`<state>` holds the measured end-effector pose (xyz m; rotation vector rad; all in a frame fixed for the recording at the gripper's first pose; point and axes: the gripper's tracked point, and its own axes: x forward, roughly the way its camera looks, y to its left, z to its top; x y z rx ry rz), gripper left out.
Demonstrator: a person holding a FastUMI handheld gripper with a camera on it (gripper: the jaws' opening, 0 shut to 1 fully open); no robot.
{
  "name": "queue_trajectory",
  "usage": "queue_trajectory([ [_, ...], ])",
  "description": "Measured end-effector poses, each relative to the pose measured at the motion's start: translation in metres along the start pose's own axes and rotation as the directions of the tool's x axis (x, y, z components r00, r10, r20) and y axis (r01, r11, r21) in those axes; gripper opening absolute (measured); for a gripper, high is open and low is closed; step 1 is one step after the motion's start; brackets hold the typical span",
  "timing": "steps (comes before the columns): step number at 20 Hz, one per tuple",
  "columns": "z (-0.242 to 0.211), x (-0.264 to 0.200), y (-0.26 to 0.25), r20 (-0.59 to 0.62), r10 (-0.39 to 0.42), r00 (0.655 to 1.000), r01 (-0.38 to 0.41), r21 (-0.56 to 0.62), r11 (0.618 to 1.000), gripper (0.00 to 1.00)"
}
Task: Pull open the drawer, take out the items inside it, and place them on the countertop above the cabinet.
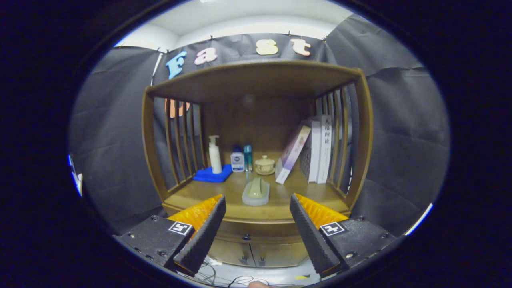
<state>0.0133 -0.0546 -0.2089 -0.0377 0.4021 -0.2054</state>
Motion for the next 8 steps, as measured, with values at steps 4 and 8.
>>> queue_trajectory([
  [4, 0.055, -0.034, -0.007, 0.073, 0.028, 0.997, -0.030, 0.013, 0.999, 1.00],
  [8, 0.102, -0.067, -0.015, 0.135, 0.043, 0.990, -0.048, 0.034, 0.998, 1.00],
])
